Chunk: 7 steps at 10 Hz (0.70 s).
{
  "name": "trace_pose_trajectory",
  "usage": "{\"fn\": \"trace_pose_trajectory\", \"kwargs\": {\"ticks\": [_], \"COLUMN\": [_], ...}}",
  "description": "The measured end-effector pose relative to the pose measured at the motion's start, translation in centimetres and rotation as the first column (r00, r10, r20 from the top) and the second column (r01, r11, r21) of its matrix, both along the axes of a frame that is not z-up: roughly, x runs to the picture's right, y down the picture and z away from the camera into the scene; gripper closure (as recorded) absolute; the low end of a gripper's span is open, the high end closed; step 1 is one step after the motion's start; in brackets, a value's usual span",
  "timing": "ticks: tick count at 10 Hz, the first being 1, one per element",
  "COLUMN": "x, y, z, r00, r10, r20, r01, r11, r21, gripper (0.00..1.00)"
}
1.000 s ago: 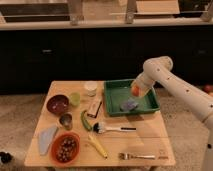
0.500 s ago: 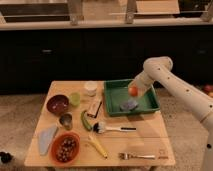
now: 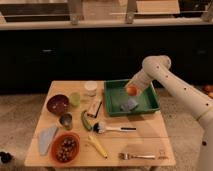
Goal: Place apple in tray
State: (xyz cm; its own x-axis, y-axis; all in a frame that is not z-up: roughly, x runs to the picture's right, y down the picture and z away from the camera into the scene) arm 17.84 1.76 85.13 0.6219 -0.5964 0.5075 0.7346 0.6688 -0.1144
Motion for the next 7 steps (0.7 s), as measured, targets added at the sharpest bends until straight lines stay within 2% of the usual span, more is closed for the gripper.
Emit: {"fn": "trace_pose_trajectory", "kwargs": {"ticks": [3,7], "x": [-0.6,-1.4], "y": [-0.3,-0.1], "z": [0.7,1.3], "r00": [0.999,0.996], "r10": [-0.031,-0.077], "r20": [0.016,0.035], "r01": [0.03,0.077], "r11": [0.9994,0.9968], "r21": [0.019,0.021], "gripper": [1.0,1.0]}}
